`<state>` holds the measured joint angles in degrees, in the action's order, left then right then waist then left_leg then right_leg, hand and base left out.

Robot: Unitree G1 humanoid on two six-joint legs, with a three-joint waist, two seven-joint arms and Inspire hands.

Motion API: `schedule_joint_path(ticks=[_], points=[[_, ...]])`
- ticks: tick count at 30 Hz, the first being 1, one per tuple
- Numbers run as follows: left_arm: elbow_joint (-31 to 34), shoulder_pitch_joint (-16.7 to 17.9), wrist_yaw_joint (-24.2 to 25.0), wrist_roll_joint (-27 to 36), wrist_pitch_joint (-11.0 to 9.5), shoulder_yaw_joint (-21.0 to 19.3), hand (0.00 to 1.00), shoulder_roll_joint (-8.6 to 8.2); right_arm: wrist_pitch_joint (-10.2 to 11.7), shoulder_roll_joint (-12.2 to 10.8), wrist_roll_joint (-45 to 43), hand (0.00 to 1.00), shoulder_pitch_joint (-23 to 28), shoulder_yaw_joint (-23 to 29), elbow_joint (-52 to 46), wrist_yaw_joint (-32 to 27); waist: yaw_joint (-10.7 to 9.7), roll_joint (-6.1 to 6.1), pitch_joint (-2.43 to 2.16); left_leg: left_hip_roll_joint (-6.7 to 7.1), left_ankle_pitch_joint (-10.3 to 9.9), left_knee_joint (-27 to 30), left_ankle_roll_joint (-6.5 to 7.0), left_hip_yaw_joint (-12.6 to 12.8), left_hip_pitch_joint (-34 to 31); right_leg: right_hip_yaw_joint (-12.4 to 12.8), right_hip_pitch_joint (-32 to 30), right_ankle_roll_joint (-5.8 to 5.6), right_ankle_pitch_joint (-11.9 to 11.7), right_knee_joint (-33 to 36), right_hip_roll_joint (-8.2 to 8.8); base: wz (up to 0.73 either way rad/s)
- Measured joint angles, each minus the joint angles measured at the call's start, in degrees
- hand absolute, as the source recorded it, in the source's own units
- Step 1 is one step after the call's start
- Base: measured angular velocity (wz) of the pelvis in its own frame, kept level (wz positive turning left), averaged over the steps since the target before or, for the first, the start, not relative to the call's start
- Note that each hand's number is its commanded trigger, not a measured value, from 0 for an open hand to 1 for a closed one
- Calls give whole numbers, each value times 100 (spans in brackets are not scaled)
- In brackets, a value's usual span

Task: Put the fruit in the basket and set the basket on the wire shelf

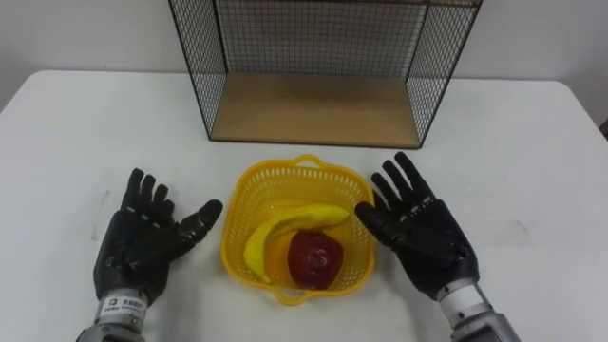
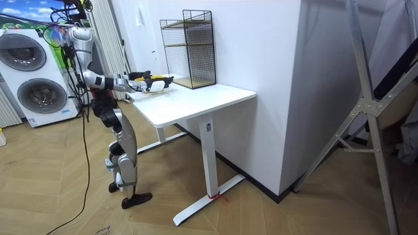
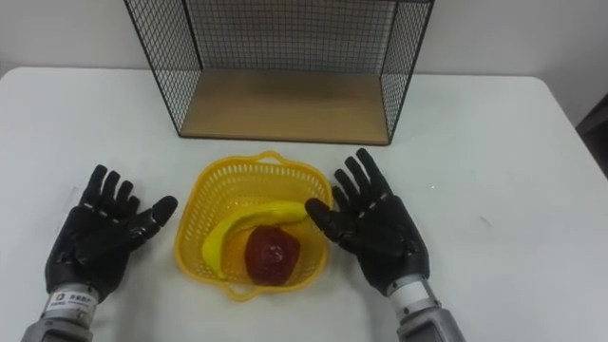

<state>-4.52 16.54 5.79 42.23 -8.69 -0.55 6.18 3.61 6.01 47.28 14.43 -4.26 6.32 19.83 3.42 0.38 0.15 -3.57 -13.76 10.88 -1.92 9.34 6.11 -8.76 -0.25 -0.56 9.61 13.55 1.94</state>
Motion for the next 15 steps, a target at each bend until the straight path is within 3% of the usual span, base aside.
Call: schedule_joint_path(ticks=[15], points=[[74, -40, 0, 103, 8, 186, 0, -102, -128, -12, -11, 0, -54, -363, -9, 96, -23, -26, -12, 1, 0, 4, 0, -13, -73, -60, -46, -1, 1, 0, 18, 1]])
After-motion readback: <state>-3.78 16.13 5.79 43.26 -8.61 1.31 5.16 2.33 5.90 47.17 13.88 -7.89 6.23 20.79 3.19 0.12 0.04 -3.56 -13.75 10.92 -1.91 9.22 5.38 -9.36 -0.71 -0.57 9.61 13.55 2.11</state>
